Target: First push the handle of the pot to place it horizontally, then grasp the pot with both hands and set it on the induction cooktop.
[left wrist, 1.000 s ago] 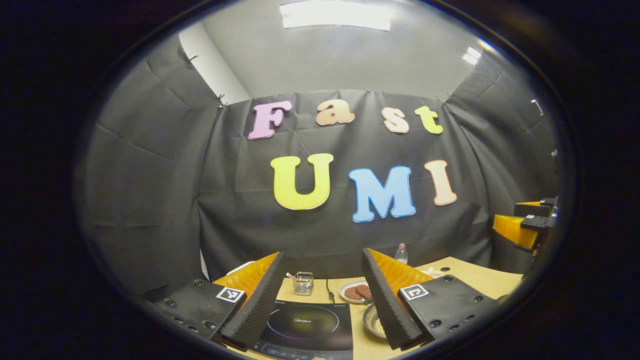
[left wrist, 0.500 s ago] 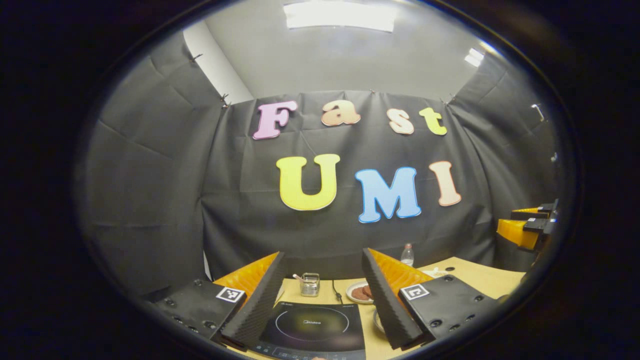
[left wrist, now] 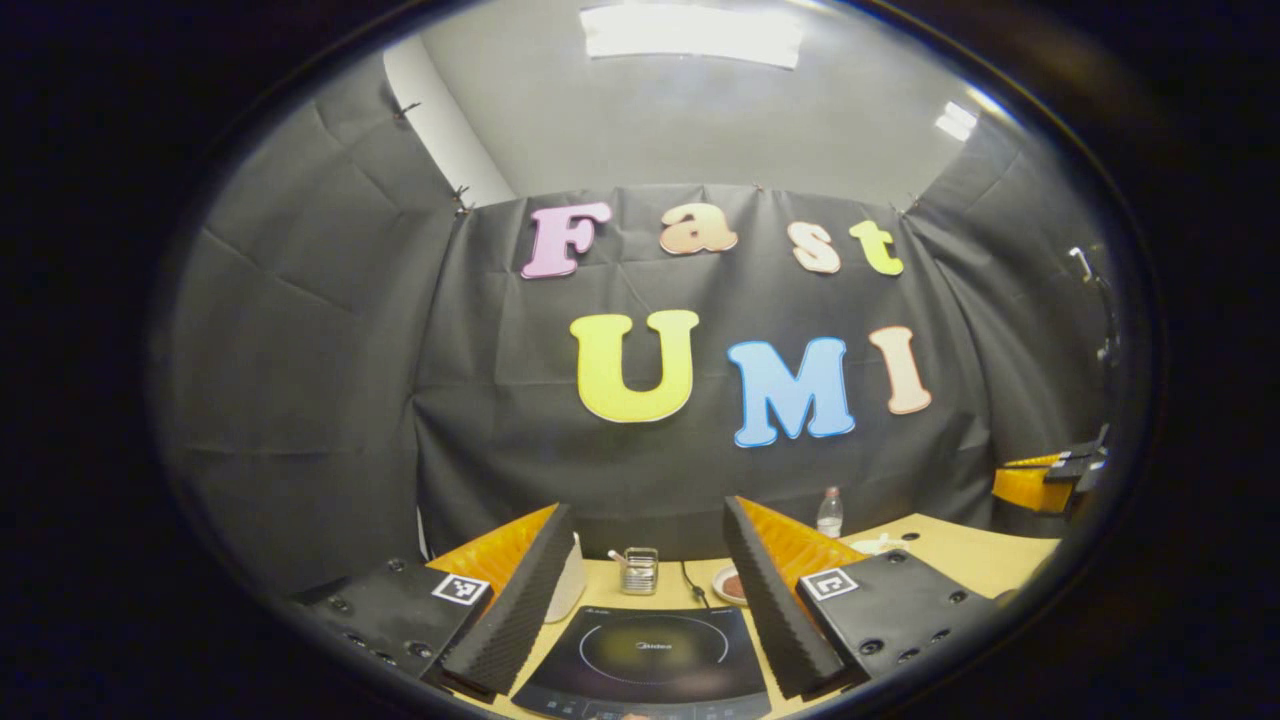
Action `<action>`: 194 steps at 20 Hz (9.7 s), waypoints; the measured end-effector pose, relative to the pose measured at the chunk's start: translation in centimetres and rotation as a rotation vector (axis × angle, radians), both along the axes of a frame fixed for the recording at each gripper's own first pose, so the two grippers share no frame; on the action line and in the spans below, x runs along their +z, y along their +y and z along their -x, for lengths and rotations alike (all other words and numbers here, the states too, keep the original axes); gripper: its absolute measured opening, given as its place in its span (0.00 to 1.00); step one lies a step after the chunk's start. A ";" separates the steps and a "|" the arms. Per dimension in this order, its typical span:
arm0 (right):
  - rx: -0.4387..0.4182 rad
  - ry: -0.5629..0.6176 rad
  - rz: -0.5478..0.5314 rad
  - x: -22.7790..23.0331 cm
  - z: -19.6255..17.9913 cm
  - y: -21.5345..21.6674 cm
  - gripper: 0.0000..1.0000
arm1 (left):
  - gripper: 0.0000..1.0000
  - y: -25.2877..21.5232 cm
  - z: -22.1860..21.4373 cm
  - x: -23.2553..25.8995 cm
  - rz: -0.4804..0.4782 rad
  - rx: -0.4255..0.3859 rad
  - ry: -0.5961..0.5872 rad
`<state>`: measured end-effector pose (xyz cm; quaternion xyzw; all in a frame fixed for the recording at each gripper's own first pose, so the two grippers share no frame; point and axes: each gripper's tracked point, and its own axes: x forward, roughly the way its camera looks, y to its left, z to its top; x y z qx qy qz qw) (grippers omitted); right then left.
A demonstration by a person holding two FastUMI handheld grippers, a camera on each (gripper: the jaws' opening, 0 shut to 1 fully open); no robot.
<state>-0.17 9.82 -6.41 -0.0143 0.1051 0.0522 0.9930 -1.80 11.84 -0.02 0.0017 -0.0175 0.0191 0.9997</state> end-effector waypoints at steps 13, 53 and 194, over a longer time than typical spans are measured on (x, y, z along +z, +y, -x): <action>0.258 0.363 0.032 -11.9 1.7 1.3 0.05 | 1.00 -2.7 -3.2 -2.4 -0.002 0.040 0.054; 0.330 0.854 0.087 -25.4 2.4 -9.2 0.04 | 0.98 -12.4 -8.9 -6.8 -0.053 0.086 0.169; 0.070 0.130 -0.023 -4.1 -4.6 -0.5 0.95 | 0.99 4.3 -11.7 -10.7 0.063 0.076 0.284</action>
